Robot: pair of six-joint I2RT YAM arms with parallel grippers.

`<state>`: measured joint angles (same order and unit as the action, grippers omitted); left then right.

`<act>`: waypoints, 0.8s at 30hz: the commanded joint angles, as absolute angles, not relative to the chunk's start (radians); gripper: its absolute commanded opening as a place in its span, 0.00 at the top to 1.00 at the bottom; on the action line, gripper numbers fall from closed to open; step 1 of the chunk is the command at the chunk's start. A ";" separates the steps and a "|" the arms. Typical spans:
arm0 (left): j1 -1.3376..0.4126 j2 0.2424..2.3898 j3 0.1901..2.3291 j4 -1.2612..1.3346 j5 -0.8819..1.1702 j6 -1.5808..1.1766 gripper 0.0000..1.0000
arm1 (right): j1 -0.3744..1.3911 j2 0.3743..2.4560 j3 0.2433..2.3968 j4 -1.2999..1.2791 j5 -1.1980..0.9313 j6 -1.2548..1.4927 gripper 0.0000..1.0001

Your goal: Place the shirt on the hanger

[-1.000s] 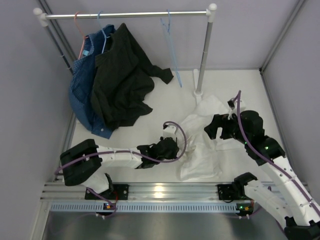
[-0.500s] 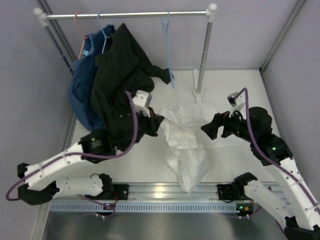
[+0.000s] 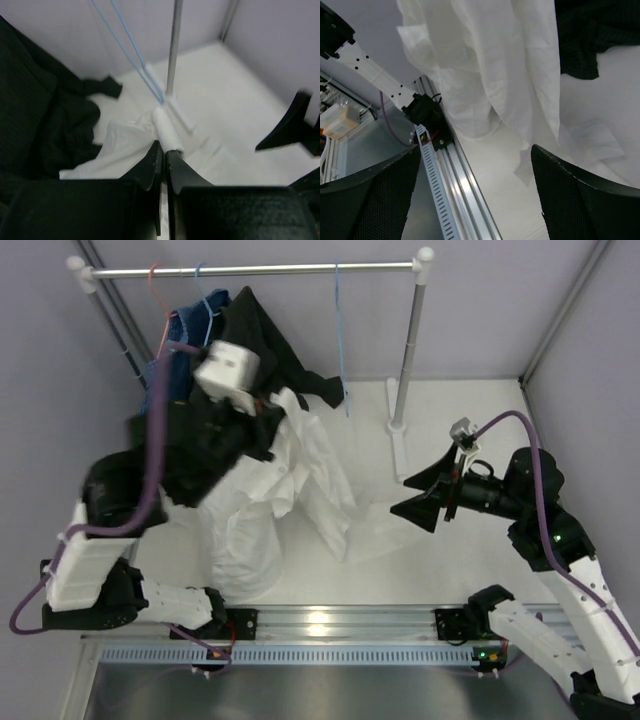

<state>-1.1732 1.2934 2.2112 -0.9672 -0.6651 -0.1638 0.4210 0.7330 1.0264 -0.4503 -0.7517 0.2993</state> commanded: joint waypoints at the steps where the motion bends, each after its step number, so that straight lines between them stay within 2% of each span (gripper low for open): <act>1: -1.177 1.338 1.881 -0.987 -0.555 -0.244 1.00 | 0.455 0.707 0.971 -0.390 -0.821 0.325 0.14; 5: -1.177 1.269 1.639 -0.832 -0.532 -0.327 1.00 | 0.497 0.686 0.878 -0.373 -0.758 0.368 0.18; 10: -1.177 1.188 1.572 -0.766 -0.589 -0.383 1.00 | 0.645 0.722 0.734 -0.180 -0.675 0.449 0.29; 12: -1.177 1.166 1.554 -0.736 -0.581 -0.393 1.00 | 0.711 0.774 0.718 -0.132 -0.586 0.448 0.31; 16: -1.177 1.149 1.545 -0.733 -0.571 -0.417 1.00 | 0.866 0.868 0.716 -0.037 -0.375 0.422 0.41; 18: -1.177 1.143 1.537 -0.733 -0.568 -0.428 1.00 | 0.909 0.902 0.719 -0.017 -0.240 0.410 0.41; 20: -1.177 1.137 1.532 -0.733 -0.568 -0.439 1.00 | 0.928 0.929 0.722 -0.011 -0.085 0.396 0.35; 24: -1.177 1.131 1.529 -0.732 -0.592 -0.459 1.00 | 0.940 1.006 0.735 0.064 -0.081 0.390 0.31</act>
